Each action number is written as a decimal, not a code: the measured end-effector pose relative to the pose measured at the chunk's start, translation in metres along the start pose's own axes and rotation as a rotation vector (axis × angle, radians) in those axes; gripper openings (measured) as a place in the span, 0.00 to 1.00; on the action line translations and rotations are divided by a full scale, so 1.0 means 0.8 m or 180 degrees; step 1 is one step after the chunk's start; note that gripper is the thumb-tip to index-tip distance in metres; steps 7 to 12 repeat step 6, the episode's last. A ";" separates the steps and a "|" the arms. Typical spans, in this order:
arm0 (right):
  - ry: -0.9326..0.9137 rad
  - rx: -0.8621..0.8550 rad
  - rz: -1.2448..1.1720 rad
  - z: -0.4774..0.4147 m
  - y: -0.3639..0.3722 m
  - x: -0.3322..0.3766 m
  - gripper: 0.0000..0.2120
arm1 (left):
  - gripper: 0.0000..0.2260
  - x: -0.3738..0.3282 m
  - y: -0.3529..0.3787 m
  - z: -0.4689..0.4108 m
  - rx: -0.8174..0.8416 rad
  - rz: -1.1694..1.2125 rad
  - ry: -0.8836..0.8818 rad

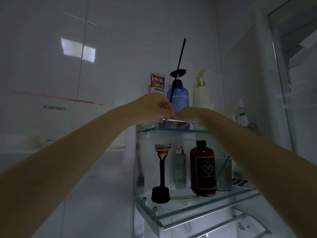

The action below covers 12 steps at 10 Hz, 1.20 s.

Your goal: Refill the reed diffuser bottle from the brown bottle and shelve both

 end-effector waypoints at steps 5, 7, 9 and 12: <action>-0.0576 -0.0409 0.0486 0.042 -0.015 -0.002 0.19 | 0.04 0.003 0.006 0.012 0.0056 0.0014 0.0011; -0.0775 -0.0565 0.0178 0.074 -0.028 -0.007 0.17 | 0.04 0.003 0.009 0.022 0.0065 0.0218 -0.0090; -0.0775 -0.0565 0.0178 0.074 -0.028 -0.007 0.17 | 0.04 0.003 0.009 0.022 0.0065 0.0218 -0.0090; -0.0775 -0.0565 0.0178 0.074 -0.028 -0.007 0.17 | 0.04 0.003 0.009 0.022 0.0065 0.0218 -0.0090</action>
Point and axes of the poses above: each hand's wrist, its own z-axis away from the middle knuckle, its own y-axis out of the palm, x = y × z, the point moved 8 cm from there along -z, towards the middle knuckle, and after that the axes turned 5 degrees about y, right-handed, at the moved point
